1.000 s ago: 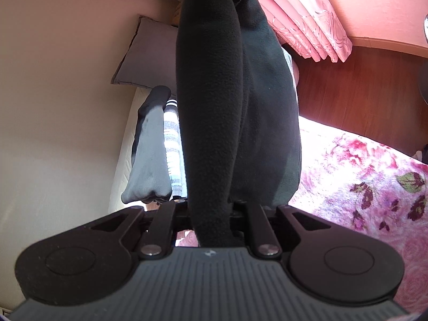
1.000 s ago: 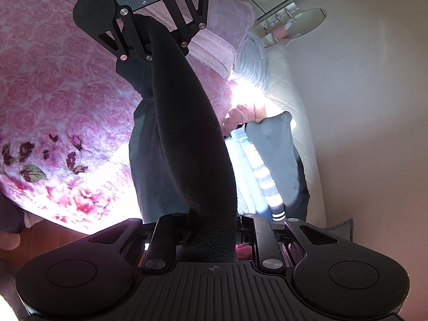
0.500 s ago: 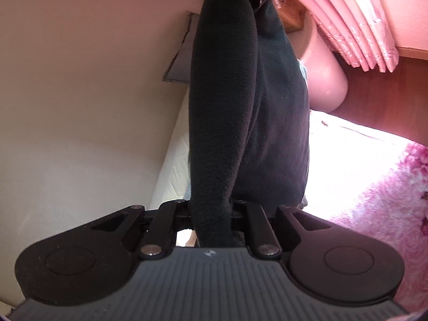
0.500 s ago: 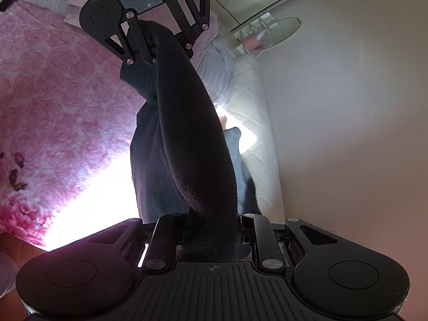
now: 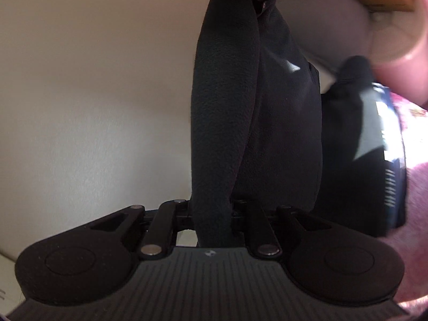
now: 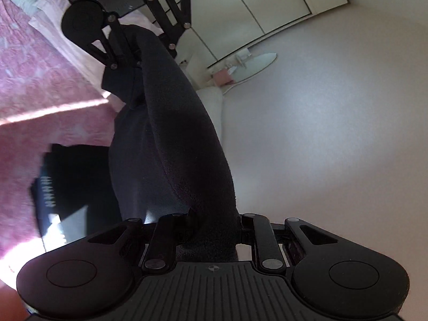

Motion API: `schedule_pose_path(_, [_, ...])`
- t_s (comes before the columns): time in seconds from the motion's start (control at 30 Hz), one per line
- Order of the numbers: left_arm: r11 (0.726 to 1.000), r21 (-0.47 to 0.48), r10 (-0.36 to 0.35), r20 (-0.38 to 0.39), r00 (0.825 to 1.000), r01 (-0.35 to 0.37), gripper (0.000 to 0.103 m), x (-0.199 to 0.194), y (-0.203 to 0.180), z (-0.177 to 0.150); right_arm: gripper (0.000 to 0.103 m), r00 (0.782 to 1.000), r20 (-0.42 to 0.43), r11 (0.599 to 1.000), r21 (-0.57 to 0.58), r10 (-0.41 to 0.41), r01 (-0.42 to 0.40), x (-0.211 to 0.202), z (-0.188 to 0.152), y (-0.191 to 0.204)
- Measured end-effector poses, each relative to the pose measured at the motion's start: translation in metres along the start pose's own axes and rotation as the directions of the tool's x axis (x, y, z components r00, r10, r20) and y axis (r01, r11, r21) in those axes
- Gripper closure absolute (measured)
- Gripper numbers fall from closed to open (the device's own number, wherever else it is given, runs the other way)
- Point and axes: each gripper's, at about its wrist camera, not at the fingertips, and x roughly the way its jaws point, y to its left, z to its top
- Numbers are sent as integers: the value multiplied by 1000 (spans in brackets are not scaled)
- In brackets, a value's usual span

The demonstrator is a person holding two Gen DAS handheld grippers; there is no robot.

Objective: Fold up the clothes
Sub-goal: 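Carry the held sweatshirt with both tools toward the stack of folded clothes, then lower the sweatshirt onto the top of the clothes stack with both tools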

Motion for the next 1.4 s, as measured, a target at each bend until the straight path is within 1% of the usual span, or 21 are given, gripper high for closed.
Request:
schedule_pose_path(0.1, [998,-14,58,-46,997,-59,91,42,5,13,85,997,64,998,-35,-48,50,39,-20,-29])
schedule_pose_path(0.17, [999,-25,37,-69,997,-39,91,66,-13,11,85,995,95,997,-57,-40,45,60,-40,-20])
schedule_pose_path(0.2, [999,-42,9,-82,997,-13,90,78,-29,7,85,993,110,997,-66,-34,41,71,-49,-15])
schedule_pose_path(0.3, [995,-47,-93,-134,987,88,90,112,-103,-8,85,993,88,996,-28,81,-79,106,-88,38])
schedule_pose_path(0.37, [986,-28,-168,-178,970,166,89,130,-153,-19,85,982,40,983,-42,182,-181,128,-110,84])
schedule_pose_path(0.43, [983,1,-179,-196,964,182,88,135,-187,-26,85,961,-3,960,-44,277,-277,142,-127,122])
schedule_pose_path(0.47, [982,16,-181,-204,962,188,87,136,-203,-29,85,961,-4,959,-48,278,-278,141,-133,134])
schedule_pose_path(0.53, [987,9,-157,-199,967,162,85,132,-212,-30,83,971,4,969,-61,238,-238,134,-139,147])
schedule_pose_path(0.6, [989,-13,-148,-189,971,148,83,127,-211,-31,81,971,4,970,-58,237,-237,127,-144,144])
schedule_pose_path(0.7, [992,-9,-125,-177,976,125,81,118,-213,-33,78,972,0,970,-63,234,-233,118,-150,140])
schedule_pose_path(0.8, [995,8,-95,-173,980,97,79,110,-216,-35,78,976,-22,971,-90,218,-219,117,-148,148])
schedule_pose_path(0.87, [996,-3,-86,-170,982,87,79,106,-219,-39,78,975,-28,972,-83,219,-221,115,-152,152])
schedule_pose_path(0.97, [994,-50,-100,-179,979,93,89,105,-225,-43,78,973,-29,971,-57,230,-231,125,-149,159])
schedule_pose_path(1.0, [994,-55,-98,-183,978,90,91,102,-228,-42,82,971,-31,970,-51,235,-237,130,-144,159])
schedule_pose_path(1.03, [995,-58,-96,-186,978,86,91,99,-230,-41,84,970,-33,969,-44,240,-241,135,-139,159])
schedule_pose_path(1.13, [994,-103,-55,-185,981,37,92,79,-228,-33,84,973,-20,973,-18,228,-228,117,-131,150])
schedule_pose_path(1.17, [992,-119,-58,-189,980,35,92,76,-231,-31,84,974,-16,974,-12,225,-225,112,-130,150])
schedule_pose_path(1.27, [995,-78,-83,-202,976,69,92,80,-256,-33,84,970,-40,967,-76,241,-244,119,-139,173])
schedule_pose_path(1.3, [995,-75,-79,-203,976,64,92,80,-257,-32,84,970,-47,965,-101,240,-244,123,-142,181])
schedule_pose_path(1.33, [995,-77,-72,-205,976,58,93,79,-257,-31,84,970,-50,966,-96,237,-241,124,-140,181])
schedule_pose_path(1.4, [995,-95,-30,-199,980,11,93,71,-246,-26,84,975,-36,975,-43,218,-219,115,-134,165])
